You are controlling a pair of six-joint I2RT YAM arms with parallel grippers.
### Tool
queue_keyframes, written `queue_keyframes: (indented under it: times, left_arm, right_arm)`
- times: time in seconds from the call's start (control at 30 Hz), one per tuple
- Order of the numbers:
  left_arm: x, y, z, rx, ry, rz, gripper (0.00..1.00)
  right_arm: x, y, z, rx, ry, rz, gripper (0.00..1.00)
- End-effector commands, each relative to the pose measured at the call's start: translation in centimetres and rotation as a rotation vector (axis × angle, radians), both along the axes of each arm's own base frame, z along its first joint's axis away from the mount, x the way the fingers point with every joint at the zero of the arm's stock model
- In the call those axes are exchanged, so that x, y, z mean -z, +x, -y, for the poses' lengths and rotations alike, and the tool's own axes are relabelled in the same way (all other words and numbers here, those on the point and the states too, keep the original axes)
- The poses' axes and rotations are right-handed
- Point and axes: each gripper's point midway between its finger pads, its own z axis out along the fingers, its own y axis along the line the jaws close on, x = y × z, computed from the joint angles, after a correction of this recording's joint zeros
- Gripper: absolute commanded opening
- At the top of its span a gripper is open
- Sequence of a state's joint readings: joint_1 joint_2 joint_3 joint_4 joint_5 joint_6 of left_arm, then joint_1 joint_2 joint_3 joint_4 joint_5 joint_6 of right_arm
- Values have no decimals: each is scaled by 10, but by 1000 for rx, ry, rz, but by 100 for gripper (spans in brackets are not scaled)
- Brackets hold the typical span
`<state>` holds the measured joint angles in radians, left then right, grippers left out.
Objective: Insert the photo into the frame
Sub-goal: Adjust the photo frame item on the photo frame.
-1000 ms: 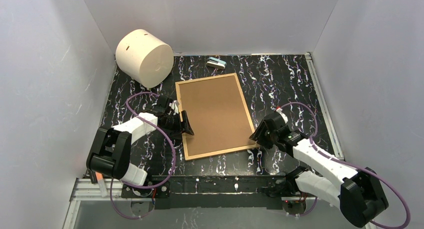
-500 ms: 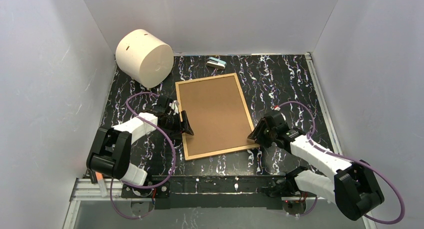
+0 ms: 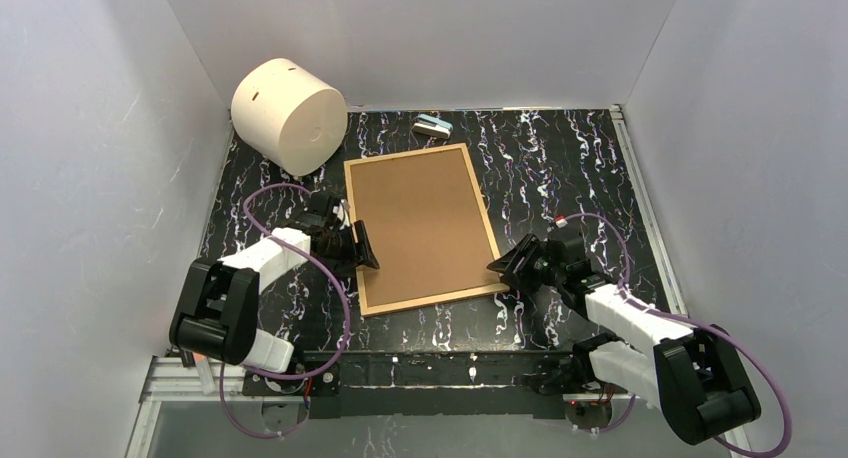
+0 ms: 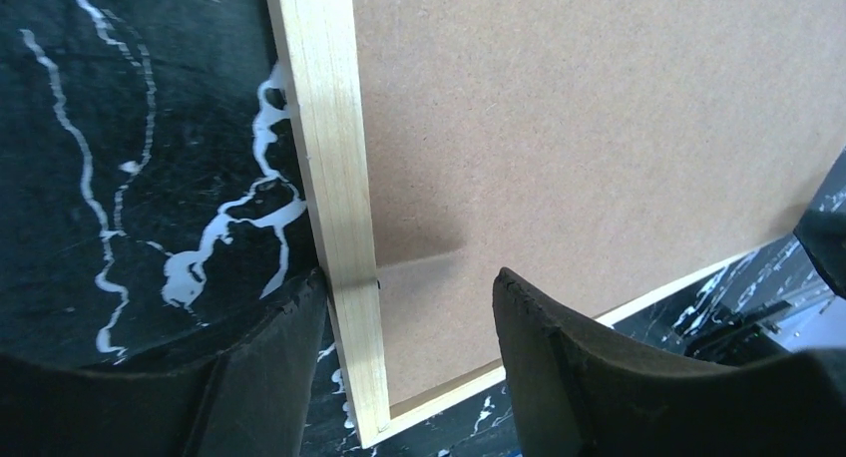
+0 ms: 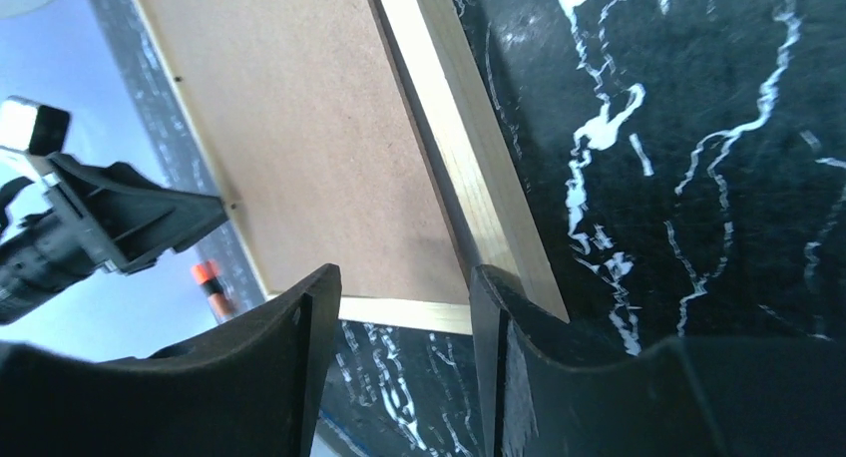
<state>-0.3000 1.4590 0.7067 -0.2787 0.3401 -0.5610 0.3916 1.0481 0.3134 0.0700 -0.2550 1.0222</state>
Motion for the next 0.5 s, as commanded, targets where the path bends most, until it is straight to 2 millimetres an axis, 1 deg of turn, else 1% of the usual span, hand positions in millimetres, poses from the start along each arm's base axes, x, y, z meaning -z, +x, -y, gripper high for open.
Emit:
queue_keyframes:
  times: [0.0,0.27,0.4,0.47]
  left_arm:
    - [30,-57,4,40,-7,-223,59]
    - [32,-55,-1,25,30,-214,58]
    - [32,-54,-3,25,39,-212,58]
    - [32,-54,-3,27,39,-211,58]
  right_arm:
    - [-111,-35,-67,-349,516,115,58]
    - [-140,-47,-66,-401,650,174,60]
    - [-141,-48,-68,-431,657,172,61]
    - [-145,-48,-70,-451,677,173,61]
